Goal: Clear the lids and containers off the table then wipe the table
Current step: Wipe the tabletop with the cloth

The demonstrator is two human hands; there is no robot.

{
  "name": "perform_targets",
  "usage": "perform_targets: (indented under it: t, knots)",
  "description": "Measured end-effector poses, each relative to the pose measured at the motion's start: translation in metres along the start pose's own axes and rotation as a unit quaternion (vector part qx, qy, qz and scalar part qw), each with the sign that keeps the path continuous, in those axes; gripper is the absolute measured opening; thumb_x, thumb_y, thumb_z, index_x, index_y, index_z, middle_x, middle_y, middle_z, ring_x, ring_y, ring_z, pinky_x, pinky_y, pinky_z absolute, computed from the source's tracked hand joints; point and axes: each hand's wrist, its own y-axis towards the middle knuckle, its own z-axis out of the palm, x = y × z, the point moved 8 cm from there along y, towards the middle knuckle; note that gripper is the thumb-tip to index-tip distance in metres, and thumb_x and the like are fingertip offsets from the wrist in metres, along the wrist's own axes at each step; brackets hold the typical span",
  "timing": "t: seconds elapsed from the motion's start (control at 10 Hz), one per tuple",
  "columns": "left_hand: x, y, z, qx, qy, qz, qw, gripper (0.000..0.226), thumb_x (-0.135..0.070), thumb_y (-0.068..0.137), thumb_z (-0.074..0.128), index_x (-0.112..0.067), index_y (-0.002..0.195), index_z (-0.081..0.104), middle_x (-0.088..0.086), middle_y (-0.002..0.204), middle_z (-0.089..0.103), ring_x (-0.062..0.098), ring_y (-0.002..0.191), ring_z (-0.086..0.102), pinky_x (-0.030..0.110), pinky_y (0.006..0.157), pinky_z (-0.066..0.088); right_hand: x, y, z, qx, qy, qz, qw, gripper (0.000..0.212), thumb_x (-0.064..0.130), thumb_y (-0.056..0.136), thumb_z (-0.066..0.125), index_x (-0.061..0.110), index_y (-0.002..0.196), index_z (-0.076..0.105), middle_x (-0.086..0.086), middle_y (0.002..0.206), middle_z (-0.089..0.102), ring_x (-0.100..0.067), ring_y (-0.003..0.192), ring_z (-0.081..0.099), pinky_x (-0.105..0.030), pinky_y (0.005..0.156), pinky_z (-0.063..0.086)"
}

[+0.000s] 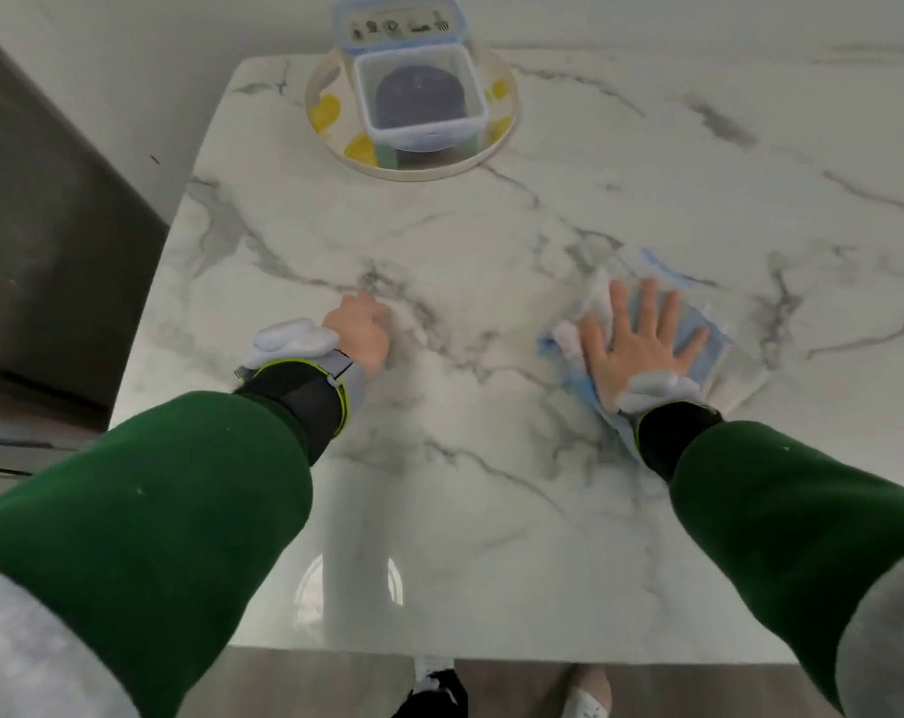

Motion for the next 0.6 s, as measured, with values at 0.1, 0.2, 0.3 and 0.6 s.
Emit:
perform_targets:
  t: [0.1,0.2,0.3,0.6]
  knots:
    - [-0.028,-0.026,0.016,-0.009,-0.024,0.004,1.0,0.047,0.005,0.095,0.033,-0.003,0.14,0.043,0.013,0.154,0.029,0.025,0.142,0.03,0.031,0.11,0.026,0.004,-0.025,0.007,-0.01,0.004,0.016,1.0,0.065,0.055,0.095,0.015,0.03,0.151,-0.007,-0.003,0.159,-0.014,-0.032,0.146,-0.016,-0.065,0.111,-0.006]
    - [-0.052,-0.052,0.037,-0.004,-0.012,-0.012,1.0,0.045,0.003,0.097,0.031,-0.002,0.14,0.042,0.015,0.152,0.033,0.027,0.139,0.033,0.032,0.109,0.026,0.049,-0.081,0.028,-0.031,-0.026,-0.144,0.989,0.063,0.054,0.096,0.017,0.029,0.151,0.001,-0.003,0.16,-0.008,-0.032,0.146,-0.012,-0.064,0.112,-0.008]
    - [-0.064,-0.077,0.057,0.0,-0.002,-0.05,0.999,0.043,0.0,0.099,0.03,-0.001,0.141,0.039,0.019,0.149,0.036,0.031,0.138,0.036,0.032,0.111,0.025,0.057,-0.13,0.04,-0.011,-0.044,-0.289,0.956,0.063,0.056,0.093,0.011,0.031,0.151,0.01,-0.002,0.16,-0.001,-0.03,0.147,-0.008,-0.06,0.114,-0.006]
    - [-0.092,-0.121,0.132,0.043,0.079,-0.077,0.993,0.044,-0.007,0.099,0.032,0.001,0.142,0.035,0.021,0.154,0.022,0.039,0.138,0.028,0.042,0.115,0.028,-0.152,-0.102,0.0,-0.014,-0.015,-0.056,0.998,0.063,0.057,0.096,0.013,0.032,0.15,-0.009,0.001,0.159,-0.016,-0.026,0.146,-0.017,-0.059,0.115,-0.008]
